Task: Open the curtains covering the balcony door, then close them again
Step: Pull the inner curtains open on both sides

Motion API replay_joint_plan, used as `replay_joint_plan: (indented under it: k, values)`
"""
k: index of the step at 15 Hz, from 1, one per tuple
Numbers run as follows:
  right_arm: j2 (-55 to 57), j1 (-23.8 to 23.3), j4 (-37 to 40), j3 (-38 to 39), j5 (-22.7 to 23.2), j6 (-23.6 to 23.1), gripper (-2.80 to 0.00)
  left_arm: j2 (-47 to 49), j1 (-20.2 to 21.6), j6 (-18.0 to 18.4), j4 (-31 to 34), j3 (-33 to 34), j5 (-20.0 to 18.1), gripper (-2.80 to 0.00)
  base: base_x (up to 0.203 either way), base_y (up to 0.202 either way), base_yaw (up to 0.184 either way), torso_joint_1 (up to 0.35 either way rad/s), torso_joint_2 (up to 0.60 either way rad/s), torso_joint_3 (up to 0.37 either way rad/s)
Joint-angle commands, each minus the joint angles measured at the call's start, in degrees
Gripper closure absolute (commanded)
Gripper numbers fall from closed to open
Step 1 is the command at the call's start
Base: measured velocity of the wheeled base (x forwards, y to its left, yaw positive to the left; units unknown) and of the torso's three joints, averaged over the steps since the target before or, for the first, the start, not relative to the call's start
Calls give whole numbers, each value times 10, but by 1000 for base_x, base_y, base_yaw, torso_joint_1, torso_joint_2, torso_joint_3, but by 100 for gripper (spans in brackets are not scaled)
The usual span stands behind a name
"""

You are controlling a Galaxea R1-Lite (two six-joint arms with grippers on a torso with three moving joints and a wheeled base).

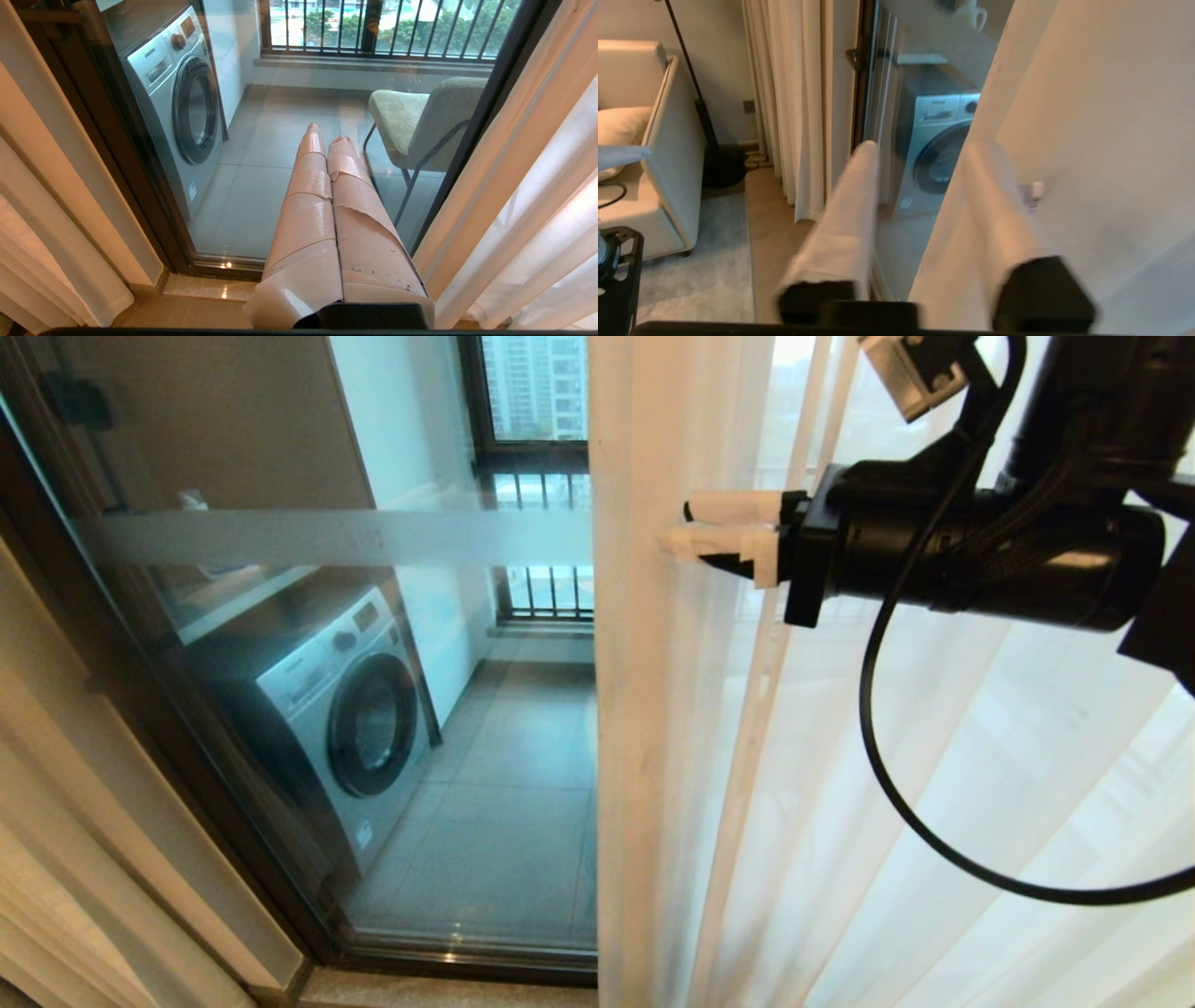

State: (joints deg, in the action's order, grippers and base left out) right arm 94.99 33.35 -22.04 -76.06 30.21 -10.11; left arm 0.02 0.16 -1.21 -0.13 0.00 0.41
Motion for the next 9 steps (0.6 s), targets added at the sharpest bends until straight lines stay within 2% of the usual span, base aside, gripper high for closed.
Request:
replay_joint_plan:
  k: [1, 8, 9]
  values:
    - [4, 3, 14, 2, 2, 0, -280, 0, 0, 0, 0, 0, 0, 0, 0, 0, 0, 0, 0, 0]
    - [16, 26, 67, 0, 0, -1, -280, 0, 0, 0, 0, 0, 0, 0, 0, 0, 0, 0, 0, 0]
    - [23, 30, 78, -3, -20, 0, -280, 0, 0, 0, 0, 0, 0, 0, 0, 0, 0, 0, 0, 0]
